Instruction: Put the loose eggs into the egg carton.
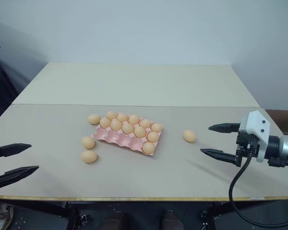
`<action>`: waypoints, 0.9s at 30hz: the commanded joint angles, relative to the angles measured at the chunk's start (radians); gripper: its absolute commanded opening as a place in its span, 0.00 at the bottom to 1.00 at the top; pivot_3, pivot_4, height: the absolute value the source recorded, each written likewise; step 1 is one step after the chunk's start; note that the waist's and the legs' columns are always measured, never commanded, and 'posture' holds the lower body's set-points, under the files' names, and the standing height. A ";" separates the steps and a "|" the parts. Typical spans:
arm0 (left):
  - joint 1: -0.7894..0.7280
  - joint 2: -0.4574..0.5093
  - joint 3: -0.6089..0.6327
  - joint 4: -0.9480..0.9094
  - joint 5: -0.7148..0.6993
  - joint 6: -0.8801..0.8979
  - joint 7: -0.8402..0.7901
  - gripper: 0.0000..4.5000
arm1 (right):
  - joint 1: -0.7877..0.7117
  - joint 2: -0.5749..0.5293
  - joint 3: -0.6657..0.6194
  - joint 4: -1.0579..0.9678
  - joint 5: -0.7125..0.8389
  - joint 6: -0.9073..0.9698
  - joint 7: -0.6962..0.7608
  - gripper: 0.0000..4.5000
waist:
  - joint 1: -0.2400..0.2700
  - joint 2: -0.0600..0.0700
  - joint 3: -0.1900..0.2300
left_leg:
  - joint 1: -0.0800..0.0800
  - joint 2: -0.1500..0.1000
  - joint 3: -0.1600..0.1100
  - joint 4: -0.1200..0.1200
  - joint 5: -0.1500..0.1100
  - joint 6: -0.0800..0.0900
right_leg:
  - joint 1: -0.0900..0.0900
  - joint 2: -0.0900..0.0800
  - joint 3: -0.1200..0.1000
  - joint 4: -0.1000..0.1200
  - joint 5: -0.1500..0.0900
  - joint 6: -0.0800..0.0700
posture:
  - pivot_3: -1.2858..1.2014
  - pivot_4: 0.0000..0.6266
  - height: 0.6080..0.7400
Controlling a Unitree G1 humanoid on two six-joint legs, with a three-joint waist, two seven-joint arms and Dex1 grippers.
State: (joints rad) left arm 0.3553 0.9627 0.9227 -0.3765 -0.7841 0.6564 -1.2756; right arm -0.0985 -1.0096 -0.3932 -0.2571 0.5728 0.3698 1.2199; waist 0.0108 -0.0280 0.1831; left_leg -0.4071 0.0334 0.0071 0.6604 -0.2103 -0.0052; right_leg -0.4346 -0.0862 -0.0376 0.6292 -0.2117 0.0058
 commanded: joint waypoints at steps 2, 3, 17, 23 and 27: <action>-0.040 0.020 0.020 0.008 -0.049 0.037 0.033 1.00 | 0.006 -0.010 -0.044 -0.029 0.022 -0.001 0.000 0.97 | 0.000 0.000 0.000 | 0.000 0.000 0.000 0.000 0.000 0.000 | 0.000 0.000 0.000 0.000 0.000 0.000 | 0.52 0.24 1.00; -0.048 0.019 0.019 0.008 -0.051 0.044 0.043 1.00 | 0.007 -0.010 -0.045 -0.030 0.022 -0.001 0.001 0.97 | 0.000 0.000 0.000 | 0.000 0.000 0.000 0.000 0.000 0.000 | 0.000 0.000 0.000 0.000 0.000 0.000 | 0.52 0.24 1.00; -0.066 0.019 -0.041 0.027 -0.020 -0.023 0.002 1.00 | -0.007 -0.048 -0.008 -0.045 -0.019 0.033 -0.035 0.97 | 0.000 0.000 0.000 | 0.000 0.000 0.000 0.000 0.000 0.000 | 0.000 0.001 0.001 0.001 0.000 0.000 | 0.52 0.24 1.00; -0.156 0.025 -0.113 0.067 -0.013 -0.047 0.031 1.00 | -0.022 -0.052 0.034 -0.069 -0.064 0.067 -0.105 0.97 | 0.001 0.000 0.000 | 0.000 0.001 0.000 0.000 0.000 0.000 | 0.000 0.002 0.001 0.001 0.000 0.000 | 0.52 0.24 1.00; -0.202 0.041 -0.166 0.081 -0.014 -0.054 0.005 1.00 | -0.121 0.003 0.195 -0.075 -0.144 0.104 -0.214 0.97 | -0.004 -0.001 0.000 | 0.000 0.001 0.002 0.000 0.000 0.000 | -0.001 0.002 0.002 0.001 0.001 0.000 | 0.52 0.24 1.00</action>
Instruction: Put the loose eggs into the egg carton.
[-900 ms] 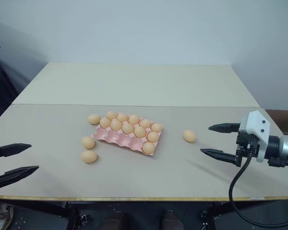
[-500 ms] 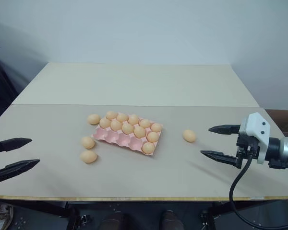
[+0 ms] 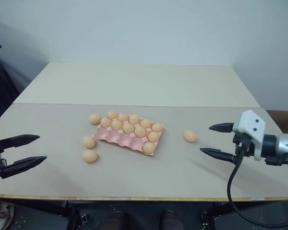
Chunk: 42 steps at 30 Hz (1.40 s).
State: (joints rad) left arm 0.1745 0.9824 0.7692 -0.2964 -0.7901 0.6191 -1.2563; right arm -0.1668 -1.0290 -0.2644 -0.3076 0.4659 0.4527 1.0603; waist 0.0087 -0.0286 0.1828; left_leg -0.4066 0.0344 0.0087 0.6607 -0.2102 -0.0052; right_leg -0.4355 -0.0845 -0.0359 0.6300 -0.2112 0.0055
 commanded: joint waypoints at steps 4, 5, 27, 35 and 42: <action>-0.050 0.029 -0.044 0.015 -0.011 -0.020 -0.032 1.00 | -0.179 0.097 0.237 0.038 -0.172 0.076 -0.175 0.97 | -0.012 0.000 0.000 | 0.000 0.001 0.001 0.000 0.000 0.000 | -0.001 0.002 0.002 0.001 0.000 0.000 | 0.52 0.24 1.00; -0.059 0.031 -0.051 0.016 -0.013 -0.020 -0.036 1.00 | -0.217 0.120 0.280 0.073 -0.218 0.091 -0.210 0.97 | -0.012 0.000 0.000 | 0.000 0.001 0.001 0.000 0.000 0.000 | -0.002 0.003 0.003 0.001 0.001 -0.001 | 0.52 0.24 1.00; -0.205 0.049 -0.148 0.040 -0.012 -0.031 -0.068 1.00 | -0.455 0.318 0.382 0.169 -0.319 0.217 -0.253 0.44 | -0.024 -0.001 0.000 | 0.000 0.004 0.008 0.000 0.000 0.000 | -0.005 0.008 0.012 0.002 0.008 0.005 | 0.52 0.24 1.00; -0.198 0.049 -0.145 0.043 -0.005 -0.031 -0.072 1.00 | -0.497 0.517 0.495 -0.074 -0.228 0.374 -0.307 0.44 | -0.022 -0.002 -0.001 | 0.002 0.012 0.010 0.000 0.000 0.000 | -0.006 0.016 0.013 0.001 0.010 0.002 | 0.52 0.24 1.00; -0.202 0.054 -0.145 0.046 -0.004 -0.029 -0.073 1.00 | -0.476 0.595 0.647 -0.010 -0.307 0.335 -0.357 0.44 | -0.020 -0.002 -0.001 | 0.002 0.012 0.013 0.000 0.000 0.000 | -0.007 0.016 0.015 0.001 0.012 0.000 | 0.52 0.24 1.00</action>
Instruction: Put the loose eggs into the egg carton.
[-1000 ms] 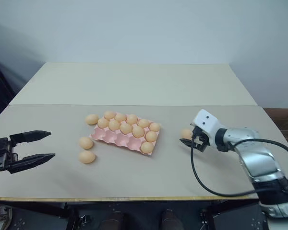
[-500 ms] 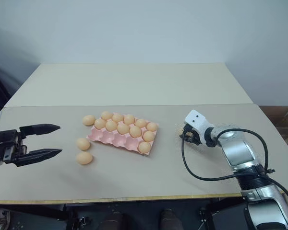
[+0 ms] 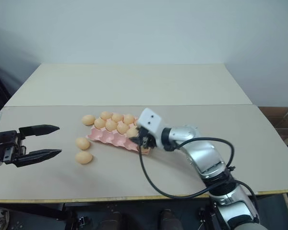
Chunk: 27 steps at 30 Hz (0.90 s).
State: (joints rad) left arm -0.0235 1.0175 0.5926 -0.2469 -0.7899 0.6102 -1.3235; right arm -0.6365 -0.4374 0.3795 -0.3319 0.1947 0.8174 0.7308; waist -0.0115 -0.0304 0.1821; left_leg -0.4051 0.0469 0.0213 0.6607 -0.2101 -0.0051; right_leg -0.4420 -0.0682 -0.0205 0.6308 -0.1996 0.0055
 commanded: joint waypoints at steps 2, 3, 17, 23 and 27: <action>-0.006 0.019 0.031 -0.003 -0.004 -0.019 -0.005 1.00 | -0.031 0.029 0.003 0.047 -0.049 -0.023 -0.055 0.54 | -0.001 0.000 0.000 | 0.000 0.000 0.002 0.000 0.000 0.000 | 0.000 0.000 0.002 0.000 0.000 0.000 | 0.52 0.24 1.00; -0.006 0.020 0.031 -0.003 -0.003 -0.020 -0.004 1.00 | -0.041 0.042 -0.004 0.056 -0.051 -0.017 -0.066 0.58 | -0.002 0.000 0.000 | 0.000 0.000 0.002 0.000 0.000 0.000 | -0.001 0.000 0.002 0.000 0.000 0.000 | 0.52 0.24 1.00; 0.062 0.019 0.098 0.056 0.030 -0.027 -0.013 1.00 | 0.091 -0.167 -0.439 -0.175 0.264 -0.019 0.152 0.99 | 0.003 -0.001 0.000 | -0.002 0.003 0.006 0.000 0.000 0.000 | -0.006 0.004 0.006 0.000 0.002 -0.001 | 0.52 0.24 1.00; 0.122 0.040 0.152 0.118 0.052 -0.030 -0.051 1.00 | 0.294 -0.377 -0.678 -0.143 0.422 -0.178 0.464 0.99 | 0.001 -0.001 0.000 | -0.001 0.004 0.007 -0.001 -0.001 -0.001 | -0.006 0.004 0.007 -0.001 0.001 -0.002 | 0.52 0.24 1.00; 0.141 0.026 0.124 0.131 0.095 -0.083 -0.055 1.00 | 0.391 -0.457 -0.717 -0.083 0.417 -0.274 0.566 0.99 | -0.003 -0.002 0.000 | 0.001 0.005 0.009 -0.001 -0.001 -0.001 | -0.005 0.005 0.009 0.000 -0.002 -0.007 | 0.52 0.24 1.00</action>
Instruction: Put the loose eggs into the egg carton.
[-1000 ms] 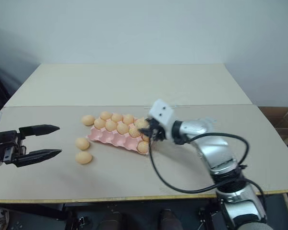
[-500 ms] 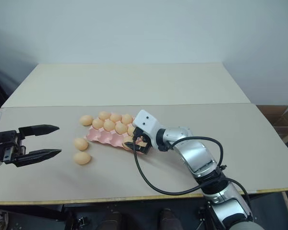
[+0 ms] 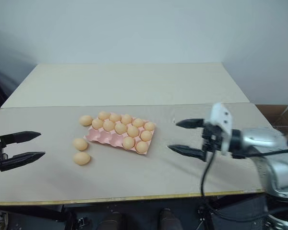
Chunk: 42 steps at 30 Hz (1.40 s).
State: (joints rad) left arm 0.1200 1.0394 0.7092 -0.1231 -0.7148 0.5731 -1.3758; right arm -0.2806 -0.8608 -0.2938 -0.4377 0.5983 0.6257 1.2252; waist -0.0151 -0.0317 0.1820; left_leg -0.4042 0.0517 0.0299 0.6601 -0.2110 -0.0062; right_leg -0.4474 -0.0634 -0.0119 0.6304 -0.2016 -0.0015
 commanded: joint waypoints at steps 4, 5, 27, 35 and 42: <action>-0.002 -0.011 -0.024 0.009 0.027 -0.056 0.006 1.00 | 0.081 -0.062 -0.049 0.057 0.018 -0.137 0.110 0.99 | 0.004 0.000 0.000 | 0.001 0.001 0.000 0.000 0.000 0.000 | 0.000 0.001 0.001 0.000 0.000 0.000 | 0.52 0.24 1.00; 0.002 -0.010 -0.033 0.008 0.030 -0.062 -0.001 1.00 | 0.079 -0.063 -0.047 0.059 0.022 -0.140 0.104 0.99 | 0.003 0.000 0.000 | 0.001 0.000 0.000 0.000 0.000 0.000 | 0.000 0.001 0.001 0.000 0.000 0.000 | 0.52 0.24 1.00; -0.328 -0.069 -0.608 0.179 0.373 -0.432 -0.027 1.00 | 0.064 -0.083 -0.036 0.042 0.056 -0.158 0.059 0.99 | 0.024 0.000 0.000 | -0.002 0.000 0.002 0.000 0.000 0.000 | -0.002 0.002 0.004 0.000 0.005 0.006 | 0.52 0.24 1.00; -0.403 -0.097 -0.708 0.280 0.491 -0.548 -0.002 0.96 | 0.086 -0.087 -0.055 0.017 0.076 -0.154 0.034 1.00 | 0.026 -0.001 0.000 | -0.002 0.000 0.002 0.001 0.000 0.000 | -0.002 0.002 0.004 0.000 0.005 0.007 | 0.52 0.24 1.00; -0.404 -0.093 -0.721 0.304 0.513 -0.589 -0.012 0.51 | 0.086 -0.092 -0.058 0.015 0.086 -0.153 0.019 1.00 | 0.026 -0.001 0.000 | -0.002 0.000 0.002 0.001 0.000 0.000 | -0.002 0.002 0.005 0.000 0.005 0.007 | 0.52 0.24 1.00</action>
State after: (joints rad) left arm -0.2756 0.9367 -0.0186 0.1764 -0.2033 0.0106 -1.3868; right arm -0.1862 -0.9353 -0.3043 -0.4003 0.6540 0.4851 1.2519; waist 0.0111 -0.0325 0.1817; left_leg -0.4060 0.0515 0.0321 0.6607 -0.2110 -0.0063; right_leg -0.4489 -0.0612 -0.0074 0.6304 -0.1960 0.0053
